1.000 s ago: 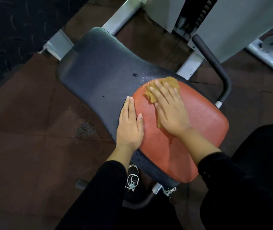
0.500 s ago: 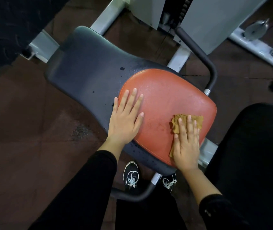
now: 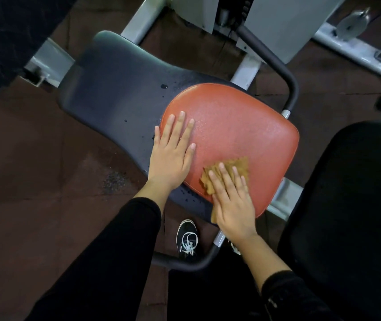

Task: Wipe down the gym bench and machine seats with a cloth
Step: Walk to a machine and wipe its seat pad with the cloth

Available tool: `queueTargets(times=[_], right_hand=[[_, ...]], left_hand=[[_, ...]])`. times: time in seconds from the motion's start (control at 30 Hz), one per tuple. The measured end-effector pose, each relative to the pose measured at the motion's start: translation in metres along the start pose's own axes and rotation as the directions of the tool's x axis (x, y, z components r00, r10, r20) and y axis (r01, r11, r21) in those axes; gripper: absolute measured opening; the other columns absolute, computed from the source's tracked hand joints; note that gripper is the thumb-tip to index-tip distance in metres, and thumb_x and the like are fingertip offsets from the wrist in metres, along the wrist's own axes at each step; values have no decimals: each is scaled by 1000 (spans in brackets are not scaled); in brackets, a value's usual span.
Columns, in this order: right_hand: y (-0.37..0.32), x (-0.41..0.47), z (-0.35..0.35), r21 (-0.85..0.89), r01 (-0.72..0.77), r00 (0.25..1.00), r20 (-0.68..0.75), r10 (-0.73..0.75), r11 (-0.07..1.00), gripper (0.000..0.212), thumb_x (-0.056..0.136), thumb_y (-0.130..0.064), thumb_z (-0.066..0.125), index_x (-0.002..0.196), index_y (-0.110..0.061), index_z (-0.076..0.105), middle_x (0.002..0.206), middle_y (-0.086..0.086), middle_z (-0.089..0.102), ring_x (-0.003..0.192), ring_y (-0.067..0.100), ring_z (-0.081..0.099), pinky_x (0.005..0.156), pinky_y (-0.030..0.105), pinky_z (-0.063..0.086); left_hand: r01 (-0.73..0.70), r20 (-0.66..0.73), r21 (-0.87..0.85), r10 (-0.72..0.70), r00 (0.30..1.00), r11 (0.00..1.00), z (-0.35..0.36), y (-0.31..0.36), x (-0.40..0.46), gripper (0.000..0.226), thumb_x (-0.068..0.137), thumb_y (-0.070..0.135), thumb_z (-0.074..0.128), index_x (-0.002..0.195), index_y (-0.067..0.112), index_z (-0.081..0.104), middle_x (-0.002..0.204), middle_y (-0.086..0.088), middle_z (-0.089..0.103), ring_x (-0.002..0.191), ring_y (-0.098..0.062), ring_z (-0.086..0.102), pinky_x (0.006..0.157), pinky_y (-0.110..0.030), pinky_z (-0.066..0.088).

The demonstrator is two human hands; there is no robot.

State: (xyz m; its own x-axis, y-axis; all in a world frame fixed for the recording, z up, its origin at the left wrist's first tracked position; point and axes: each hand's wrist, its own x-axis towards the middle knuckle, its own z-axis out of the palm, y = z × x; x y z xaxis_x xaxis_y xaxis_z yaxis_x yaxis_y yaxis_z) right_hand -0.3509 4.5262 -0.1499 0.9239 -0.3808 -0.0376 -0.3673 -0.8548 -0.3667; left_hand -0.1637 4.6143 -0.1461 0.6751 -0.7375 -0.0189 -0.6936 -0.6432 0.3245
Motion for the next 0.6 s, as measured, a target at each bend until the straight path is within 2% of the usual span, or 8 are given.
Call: queueTargets(times=[0.1,0.2,0.3,0.37,0.47,0.53,0.6], right_hand=[[34,-21,-10,-24,-28,999,27,28,999,59,95,-26,36,149,-32,14,157,-3,16,146,19,6,119,42,10],[52,-7,-24,49,-222,975,15,221,974,53,98,-29,28,149,-30,14,157,-6,11,147,16,1,118,47,13],[33,31,-23,46,-324,944,-43,326,945,51,100,-31,24,150,-29,12,158,-6,8,146,19,-3,119,46,4],[12,49,-18,8,-262,964,-42,262,965,51,99,-31,25,149,-28,14,158,-3,9,145,22,-1,119,42,0],[-6,43,-13,-10,-13,999,38,14,1000,54,97,-27,32,149,-29,17,157,-4,11,146,23,1,119,43,1],[4,23,-14,-15,161,983,91,-159,987,56,95,-22,37,148,-27,22,157,-4,15,146,24,6,119,43,6],[27,5,-18,-69,273,955,140,-262,959,58,93,-21,40,148,-28,24,156,-3,20,146,24,12,118,44,12]], left_hand=[[5,12,9,-5,1000,1000,-1,1,0,54,103,36,22,154,20,16,162,-4,10,150,-23,3,119,-48,0],[15,5,15,-15,1000,1000,0,2,1,54,103,37,21,154,20,15,162,-3,9,150,-23,3,119,-47,-2],[10,-2,2,-10,1000,1000,1,1,1,54,103,36,21,154,20,17,162,-4,10,149,-24,4,119,-47,-1],[9,-14,-15,-9,1000,1000,1,1,1,54,103,36,23,154,20,19,162,-4,12,149,-24,5,119,-47,-1],[3,-22,-26,-4,1000,1000,1,1,2,53,103,34,25,154,20,20,162,-4,13,149,-23,6,119,-46,0],[0,-20,-16,0,1000,1000,0,0,1,53,103,34,25,154,20,19,162,-4,12,149,-23,5,119,-45,-1],[2,-19,-13,-2,1000,1000,0,0,1,53,104,34,24,154,20,18,162,-3,12,149,-22,4,119,-43,-3]])
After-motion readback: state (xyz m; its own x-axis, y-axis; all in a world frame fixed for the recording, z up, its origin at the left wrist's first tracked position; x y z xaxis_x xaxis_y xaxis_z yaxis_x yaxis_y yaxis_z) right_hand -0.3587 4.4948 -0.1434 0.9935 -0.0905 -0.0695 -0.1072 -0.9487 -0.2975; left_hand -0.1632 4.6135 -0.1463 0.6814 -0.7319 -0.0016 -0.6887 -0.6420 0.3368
